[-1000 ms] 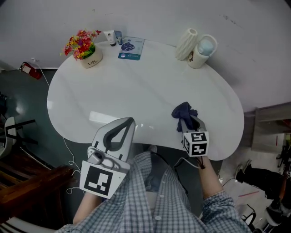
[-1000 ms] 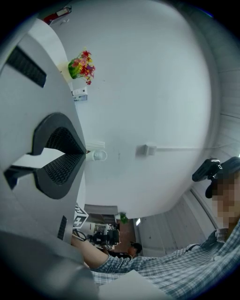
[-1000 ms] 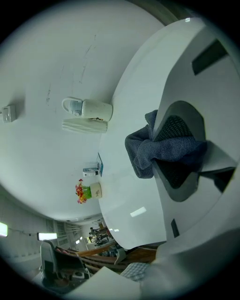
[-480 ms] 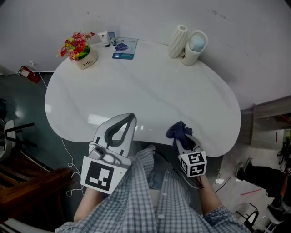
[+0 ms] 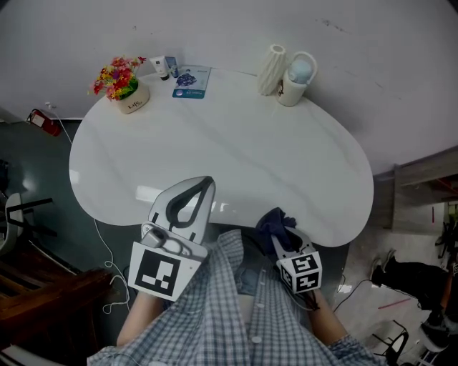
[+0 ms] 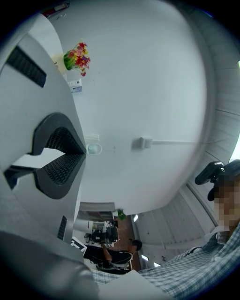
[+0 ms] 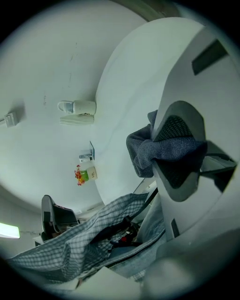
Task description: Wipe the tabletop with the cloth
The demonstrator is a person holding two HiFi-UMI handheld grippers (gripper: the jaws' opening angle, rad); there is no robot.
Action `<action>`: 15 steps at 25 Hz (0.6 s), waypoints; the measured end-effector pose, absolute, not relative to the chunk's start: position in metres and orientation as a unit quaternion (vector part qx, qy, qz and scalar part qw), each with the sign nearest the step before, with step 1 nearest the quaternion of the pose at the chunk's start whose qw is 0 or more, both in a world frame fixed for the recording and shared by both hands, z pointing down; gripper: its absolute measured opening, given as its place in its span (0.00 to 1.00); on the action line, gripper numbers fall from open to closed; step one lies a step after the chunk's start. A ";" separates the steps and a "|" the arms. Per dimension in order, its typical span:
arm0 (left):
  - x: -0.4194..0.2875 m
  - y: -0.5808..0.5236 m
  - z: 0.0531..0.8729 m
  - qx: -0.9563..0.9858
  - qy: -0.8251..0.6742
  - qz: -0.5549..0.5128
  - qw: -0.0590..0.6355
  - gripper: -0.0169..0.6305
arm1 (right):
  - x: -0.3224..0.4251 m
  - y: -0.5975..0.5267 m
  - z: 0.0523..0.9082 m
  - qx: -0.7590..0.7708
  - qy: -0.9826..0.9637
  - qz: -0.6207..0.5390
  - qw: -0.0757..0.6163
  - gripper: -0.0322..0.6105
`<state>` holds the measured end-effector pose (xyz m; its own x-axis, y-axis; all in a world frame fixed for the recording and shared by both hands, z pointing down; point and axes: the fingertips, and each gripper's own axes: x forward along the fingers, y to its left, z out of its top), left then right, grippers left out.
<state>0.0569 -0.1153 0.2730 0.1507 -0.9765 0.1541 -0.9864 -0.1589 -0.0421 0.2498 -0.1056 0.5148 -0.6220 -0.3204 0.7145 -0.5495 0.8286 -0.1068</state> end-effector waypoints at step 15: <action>0.055 -0.119 0.269 0.754 -0.653 0.074 0.017 0.03 | 0.188 -0.170 0.376 0.279 -0.939 0.033 0.196 0.21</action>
<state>0.0552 -0.1186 0.2687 0.1369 -0.9816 0.1334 -0.9866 -0.1472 -0.0703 0.1883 -0.1696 0.3764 -0.7673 -0.5120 0.3861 -0.5382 0.8416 0.0465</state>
